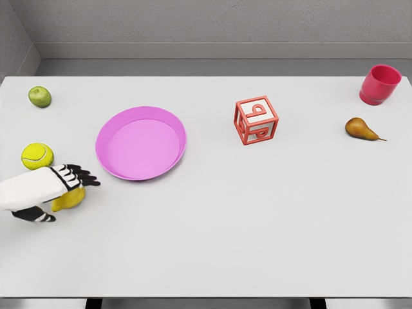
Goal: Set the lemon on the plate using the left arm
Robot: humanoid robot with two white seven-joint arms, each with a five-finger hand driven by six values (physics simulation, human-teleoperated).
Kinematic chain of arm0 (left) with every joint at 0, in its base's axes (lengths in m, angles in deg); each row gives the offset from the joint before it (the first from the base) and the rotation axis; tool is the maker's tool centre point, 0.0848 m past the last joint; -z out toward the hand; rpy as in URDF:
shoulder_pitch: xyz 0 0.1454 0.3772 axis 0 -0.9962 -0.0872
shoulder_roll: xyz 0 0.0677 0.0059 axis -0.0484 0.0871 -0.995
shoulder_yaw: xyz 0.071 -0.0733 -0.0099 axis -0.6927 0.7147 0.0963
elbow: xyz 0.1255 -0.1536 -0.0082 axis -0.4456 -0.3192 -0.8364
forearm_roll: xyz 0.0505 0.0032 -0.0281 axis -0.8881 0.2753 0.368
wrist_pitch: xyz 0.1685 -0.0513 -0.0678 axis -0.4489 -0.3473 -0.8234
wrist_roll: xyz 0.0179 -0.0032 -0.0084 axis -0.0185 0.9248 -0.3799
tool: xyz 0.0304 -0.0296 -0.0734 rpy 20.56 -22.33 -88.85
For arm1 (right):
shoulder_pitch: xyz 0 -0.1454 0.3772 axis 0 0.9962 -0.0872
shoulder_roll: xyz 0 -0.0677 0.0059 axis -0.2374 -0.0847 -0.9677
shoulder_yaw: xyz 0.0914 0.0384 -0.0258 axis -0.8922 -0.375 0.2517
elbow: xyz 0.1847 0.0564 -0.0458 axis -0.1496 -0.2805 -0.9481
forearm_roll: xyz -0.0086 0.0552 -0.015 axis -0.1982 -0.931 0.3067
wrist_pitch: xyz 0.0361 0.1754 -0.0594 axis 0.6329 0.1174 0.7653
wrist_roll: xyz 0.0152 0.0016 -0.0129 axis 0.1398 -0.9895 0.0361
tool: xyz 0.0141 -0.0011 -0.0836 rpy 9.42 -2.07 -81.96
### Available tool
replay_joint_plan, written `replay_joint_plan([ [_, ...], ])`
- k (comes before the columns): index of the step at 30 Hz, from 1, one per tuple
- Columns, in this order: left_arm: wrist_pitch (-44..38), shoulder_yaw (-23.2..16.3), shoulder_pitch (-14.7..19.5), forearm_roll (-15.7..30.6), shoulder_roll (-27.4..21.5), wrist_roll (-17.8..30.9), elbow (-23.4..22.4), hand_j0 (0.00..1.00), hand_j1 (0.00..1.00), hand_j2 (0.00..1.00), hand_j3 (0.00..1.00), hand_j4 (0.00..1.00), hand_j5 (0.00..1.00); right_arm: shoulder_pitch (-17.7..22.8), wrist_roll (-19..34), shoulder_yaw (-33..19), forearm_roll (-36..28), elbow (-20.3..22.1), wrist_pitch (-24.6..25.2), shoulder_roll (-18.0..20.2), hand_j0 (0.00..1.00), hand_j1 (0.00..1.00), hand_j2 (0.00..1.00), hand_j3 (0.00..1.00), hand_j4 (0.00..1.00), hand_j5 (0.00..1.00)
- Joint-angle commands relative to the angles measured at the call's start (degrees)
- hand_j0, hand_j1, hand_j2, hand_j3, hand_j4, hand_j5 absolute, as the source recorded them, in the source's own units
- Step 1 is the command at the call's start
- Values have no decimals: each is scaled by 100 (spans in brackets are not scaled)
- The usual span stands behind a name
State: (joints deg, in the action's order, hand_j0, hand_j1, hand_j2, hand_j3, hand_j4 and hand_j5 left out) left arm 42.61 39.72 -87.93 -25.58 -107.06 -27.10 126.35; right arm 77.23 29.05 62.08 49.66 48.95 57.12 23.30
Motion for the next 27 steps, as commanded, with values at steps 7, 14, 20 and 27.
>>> replay_joint_plan([
  [7, -6, -20, -17, -11, 50, 15, -51, 100, 100, 100, 100, 100, 100, 0, 0, 0, -3, 0, 0, 0, 100, 100, 100, 100, 100, 100],
  [14, -6, -11, 9, -55, 235, 32, -42, 100, 100, 100, 100, 100, 100, 0, 0, 0, -3, 0, 0, 0, 100, 100, 100, 100, 100, 100],
  [20, -6, -11, 114, -222, 349, 41, -270, 100, 100, 100, 100, 100, 100, 0, 0, 0, -3, 0, 0, 0, 100, 100, 100, 100, 100, 100],
  [27, -6, -46, 114, -424, 340, 41, -253, 78, 78, 78, 78, 78, 78, 0, 0, 0, -3, 0, 0, 0, 100, 100, 100, 100, 100, 100],
])
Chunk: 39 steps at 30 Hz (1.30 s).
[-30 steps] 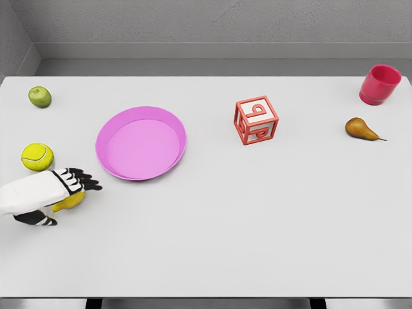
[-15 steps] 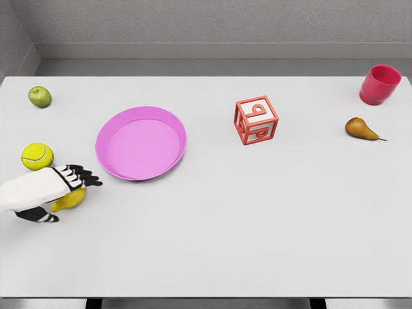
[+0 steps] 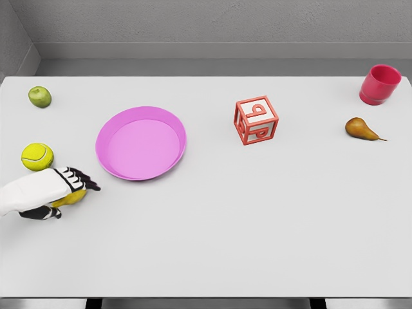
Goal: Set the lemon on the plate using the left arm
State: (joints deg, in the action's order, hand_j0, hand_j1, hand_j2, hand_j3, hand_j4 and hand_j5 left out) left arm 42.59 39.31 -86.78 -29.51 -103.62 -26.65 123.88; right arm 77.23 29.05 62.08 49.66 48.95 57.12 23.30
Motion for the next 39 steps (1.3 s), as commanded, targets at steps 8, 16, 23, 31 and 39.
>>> replay_joint_plan([
  [8, -5, -31, 18, -57, -21, 5, 12, 69, 69, 69, 69, 69, 69, 0, 0, -1, -3, 0, 0, 0, 100, 100, 100, 100, 100, 100],
  [16, -5, -23, 123, -31, -48, -12, 56, 65, 65, 65, 65, 65, 65, 0, 0, -1, -3, 0, 0, 0, 100, 100, 100, 100, 100, 100],
  [23, -5, 48, 246, -13, -48, -12, 56, 65, 65, 65, 65, 65, 65, 0, 0, -1, -3, 0, 0, 0, 100, 100, 100, 100, 100, 100],
  [31, -5, 57, 457, -5, -4, -12, 65, 65, 65, 65, 65, 65, 65, 0, 0, -1, -3, 0, 0, 0, 100, 100, 100, 100, 100, 100],
  [39, -5, 39, 589, -13, -4, -12, 100, 64, 64, 64, 64, 64, 64, 0, 0, -1, -3, 0, 0, 0, 100, 100, 100, 100, 100, 100],
])
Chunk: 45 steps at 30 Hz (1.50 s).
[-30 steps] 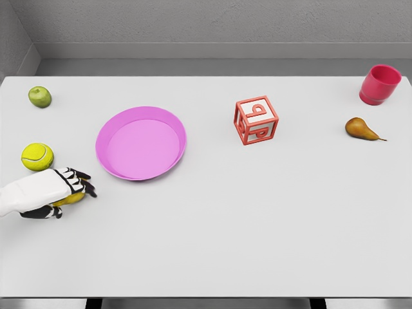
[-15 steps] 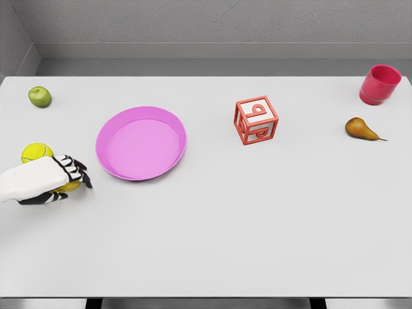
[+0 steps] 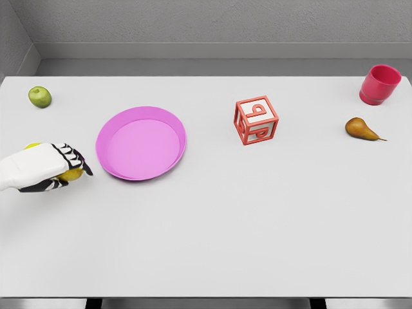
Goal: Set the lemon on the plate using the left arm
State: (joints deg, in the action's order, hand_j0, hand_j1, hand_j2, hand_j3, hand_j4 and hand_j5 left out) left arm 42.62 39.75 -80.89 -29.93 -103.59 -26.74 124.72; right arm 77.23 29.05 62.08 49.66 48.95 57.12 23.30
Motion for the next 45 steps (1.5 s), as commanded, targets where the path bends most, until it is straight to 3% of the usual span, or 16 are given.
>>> replay_joint_plan([
  [1, -8, -14, 9, 29, -7, 5, 15, 61, 61, 61, 61, 61, 61, 0, 0, -1, -3, 0, 0, 0, 100, 100, 100, 100, 100, 100],
  [27, -8, -76, 554, 38, 239, 5, 77, 59, 59, 59, 59, 59, 59, 0, 0, -1, -3, 0, 0, 0, 100, 100, 100, 100, 100, 100],
  [32, -8, -93, 782, -6, 547, 5, 156, 59, 59, 59, 59, 59, 59, 0, 0, -1, -3, 0, 0, 0, 100, 100, 100, 100, 100, 100],
  [36, -8, -225, 1186, -24, 1311, 392, 191, 60, 60, 60, 60, 60, 60, 0, 0, -1, -3, 0, 0, 0, 100, 100, 100, 100, 100, 100],
  [37, -8, -251, 1292, -6, 1408, 445, 191, 64, 64, 64, 64, 64, 64, 0, 0, -1, -3, 0, 0, 0, 100, 100, 100, 100, 100, 100],
  [38, -8, -251, 1336, 12, 1443, 436, 191, 75, 75, 75, 75, 75, 75, 0, 0, -1, -3, 0, 0, 0, 100, 100, 100, 100, 100, 100],
  [39, -8, -251, 1345, 47, 1435, 419, 191, 99, 99, 99, 99, 99, 99, 0, 0, -1, -3, 0, 0, 0, 100, 100, 100, 100, 100, 100],
  [43, -8, -93, 1327, 117, 1066, 410, 139, 100, 100, 100, 100, 100, 100, 0, 0, -1, -3, 0, 0, 0, 100, 100, 100, 100, 100, 100],
  [45, -8, 65, 1274, 363, 916, 410, -11, 100, 100, 100, 100, 100, 100, 0, 0, -1, -3, 0, 0, 0, 100, 100, 100, 100, 100, 100],
])
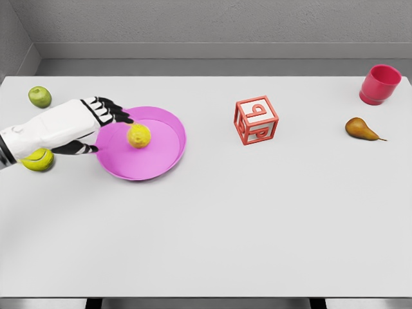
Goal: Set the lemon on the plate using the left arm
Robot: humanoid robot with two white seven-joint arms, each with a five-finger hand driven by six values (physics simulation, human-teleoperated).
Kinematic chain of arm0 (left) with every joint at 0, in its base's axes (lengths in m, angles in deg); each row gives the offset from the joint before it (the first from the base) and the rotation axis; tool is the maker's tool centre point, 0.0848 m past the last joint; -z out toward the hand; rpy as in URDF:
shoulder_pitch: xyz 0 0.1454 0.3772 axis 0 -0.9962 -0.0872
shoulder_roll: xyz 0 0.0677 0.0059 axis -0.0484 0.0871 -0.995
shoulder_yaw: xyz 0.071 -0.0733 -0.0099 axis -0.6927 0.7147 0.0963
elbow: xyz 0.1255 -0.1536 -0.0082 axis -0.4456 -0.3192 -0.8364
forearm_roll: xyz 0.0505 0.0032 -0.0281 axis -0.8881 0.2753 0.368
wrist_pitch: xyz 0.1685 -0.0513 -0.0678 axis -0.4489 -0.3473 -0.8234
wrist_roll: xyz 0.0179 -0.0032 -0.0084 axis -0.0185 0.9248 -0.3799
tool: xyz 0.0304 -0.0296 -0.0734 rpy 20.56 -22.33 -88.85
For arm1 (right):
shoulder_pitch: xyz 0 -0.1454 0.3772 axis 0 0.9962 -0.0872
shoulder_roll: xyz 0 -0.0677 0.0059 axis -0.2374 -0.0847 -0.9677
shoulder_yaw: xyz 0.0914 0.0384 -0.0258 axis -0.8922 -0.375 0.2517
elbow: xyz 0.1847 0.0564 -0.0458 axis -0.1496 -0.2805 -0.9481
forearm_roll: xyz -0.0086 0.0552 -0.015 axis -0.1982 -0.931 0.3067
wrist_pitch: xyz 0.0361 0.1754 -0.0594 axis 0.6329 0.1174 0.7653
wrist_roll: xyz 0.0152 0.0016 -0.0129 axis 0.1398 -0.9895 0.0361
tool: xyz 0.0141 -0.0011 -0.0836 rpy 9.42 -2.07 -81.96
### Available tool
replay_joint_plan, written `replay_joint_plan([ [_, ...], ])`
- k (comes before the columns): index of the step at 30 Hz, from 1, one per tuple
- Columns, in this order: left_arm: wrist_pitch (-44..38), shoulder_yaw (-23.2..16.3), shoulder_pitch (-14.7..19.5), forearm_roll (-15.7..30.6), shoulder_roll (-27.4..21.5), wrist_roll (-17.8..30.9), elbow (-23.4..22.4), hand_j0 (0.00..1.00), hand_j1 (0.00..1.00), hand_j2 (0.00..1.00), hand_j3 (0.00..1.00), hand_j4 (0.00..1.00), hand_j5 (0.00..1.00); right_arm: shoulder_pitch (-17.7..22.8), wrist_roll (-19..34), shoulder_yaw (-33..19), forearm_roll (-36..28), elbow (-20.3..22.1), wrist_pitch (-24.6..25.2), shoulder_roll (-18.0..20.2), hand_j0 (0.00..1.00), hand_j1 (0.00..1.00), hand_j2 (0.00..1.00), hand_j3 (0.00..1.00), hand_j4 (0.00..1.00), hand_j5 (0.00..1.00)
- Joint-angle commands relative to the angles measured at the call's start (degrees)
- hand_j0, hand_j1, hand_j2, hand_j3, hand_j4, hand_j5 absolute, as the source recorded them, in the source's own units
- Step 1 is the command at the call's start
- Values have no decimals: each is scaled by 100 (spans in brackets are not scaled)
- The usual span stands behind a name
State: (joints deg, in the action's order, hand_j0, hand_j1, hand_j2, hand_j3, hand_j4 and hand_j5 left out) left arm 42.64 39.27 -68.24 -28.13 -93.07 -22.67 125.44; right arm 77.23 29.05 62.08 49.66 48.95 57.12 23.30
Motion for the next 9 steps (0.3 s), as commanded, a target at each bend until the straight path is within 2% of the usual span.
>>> replay_joint_plan([
  [1, -10, 148, 0, 182, -188, 12, -302, 100, 100, 100, 100, 100, 100, 0, 0, -1, -3, 0, 0, 0, 100, 100, 100, 100, 100, 100],
  [4, -10, 148, -149, 358, -233, 3, -944, 100, 100, 100, 100, 100, 100, 0, 0, -1, -3, 0, 0, 0, 100, 100, 100, 100, 100, 100],
  [5, -10, 148, -299, 472, -233, 3, -962, 100, 100, 100, 100, 100, 100, 0, 0, -1, -3, 0, 0, 0, 100, 100, 100, 100, 100, 100],
  [8, -10, 148, -299, 464, -224, 73, -865, 100, 100, 100, 100, 100, 100, 0, 0, -1, -3, 0, 0, 0, 100, 100, 100, 100, 100, 100],
  [9, -10, 227, -299, 473, -233, 372, -865, 100, 100, 100, 100, 100, 100, 0, 0, -1, -3, 0, 0, 0, 100, 100, 100, 100, 100, 100],
])
